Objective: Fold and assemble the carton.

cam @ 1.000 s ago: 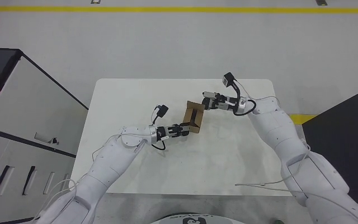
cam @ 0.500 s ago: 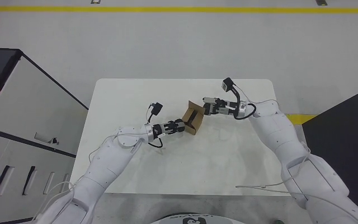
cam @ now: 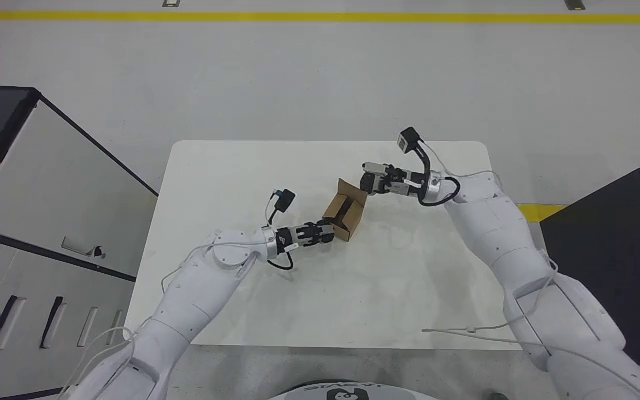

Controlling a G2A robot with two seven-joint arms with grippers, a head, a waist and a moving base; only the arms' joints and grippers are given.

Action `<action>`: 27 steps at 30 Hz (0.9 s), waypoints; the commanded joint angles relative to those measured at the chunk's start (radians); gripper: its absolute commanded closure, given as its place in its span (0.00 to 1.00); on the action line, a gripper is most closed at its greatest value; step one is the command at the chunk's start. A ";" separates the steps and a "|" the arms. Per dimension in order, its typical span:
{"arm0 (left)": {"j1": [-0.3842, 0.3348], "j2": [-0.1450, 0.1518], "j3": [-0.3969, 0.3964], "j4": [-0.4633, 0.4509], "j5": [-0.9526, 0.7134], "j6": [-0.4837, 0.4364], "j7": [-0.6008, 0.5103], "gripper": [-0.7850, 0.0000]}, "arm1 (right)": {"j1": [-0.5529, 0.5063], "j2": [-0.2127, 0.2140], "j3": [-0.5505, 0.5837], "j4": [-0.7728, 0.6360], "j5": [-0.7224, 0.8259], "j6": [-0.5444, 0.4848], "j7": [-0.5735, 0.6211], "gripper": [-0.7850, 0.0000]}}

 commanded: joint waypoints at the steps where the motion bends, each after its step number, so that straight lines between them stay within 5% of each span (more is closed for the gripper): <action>1: -0.003 -0.003 -0.003 0.012 -0.009 0.005 0.032 1.00 | -0.002 -0.004 -0.005 0.001 -0.001 0.007 0.009 0.00; 27: -0.002 0.002 -0.052 0.037 -0.005 -0.012 0.058 1.00 | -0.032 -0.004 0.002 -0.004 -0.053 0.016 0.034 0.00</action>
